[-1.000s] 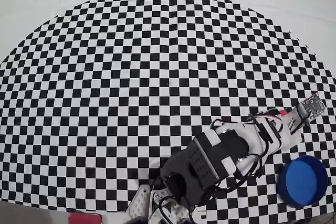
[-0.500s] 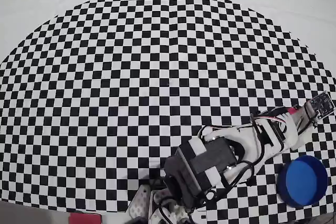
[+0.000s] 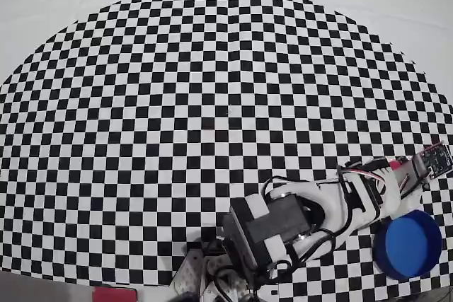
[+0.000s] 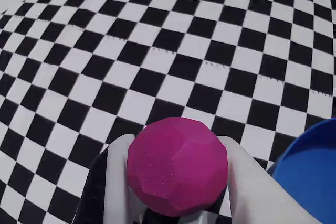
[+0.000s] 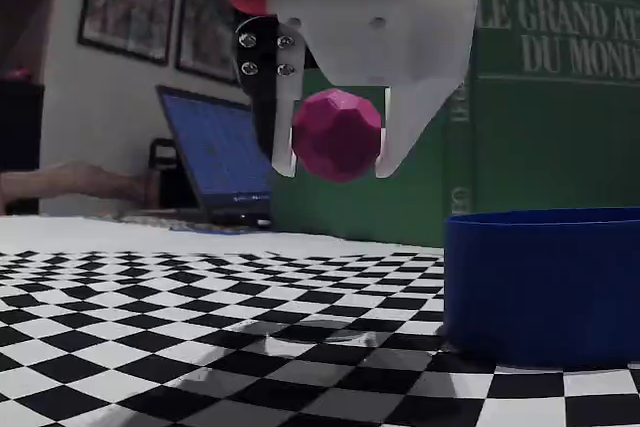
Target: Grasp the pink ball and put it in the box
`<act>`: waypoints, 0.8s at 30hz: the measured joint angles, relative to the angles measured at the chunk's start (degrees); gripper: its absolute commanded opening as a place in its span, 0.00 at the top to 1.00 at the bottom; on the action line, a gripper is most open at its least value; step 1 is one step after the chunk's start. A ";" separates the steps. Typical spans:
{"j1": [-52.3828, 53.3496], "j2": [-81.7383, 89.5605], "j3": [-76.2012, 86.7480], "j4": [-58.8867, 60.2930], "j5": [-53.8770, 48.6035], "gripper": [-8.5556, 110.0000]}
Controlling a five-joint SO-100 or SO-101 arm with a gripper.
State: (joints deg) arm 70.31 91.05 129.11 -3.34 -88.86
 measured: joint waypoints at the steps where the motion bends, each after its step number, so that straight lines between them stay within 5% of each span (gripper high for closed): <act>1: 0.35 0.70 0.35 0.00 0.00 0.93; 24: 7.29 7.21 4.66 0.00 0.00 0.93</act>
State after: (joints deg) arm 77.61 98.26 133.77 -3.34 -88.86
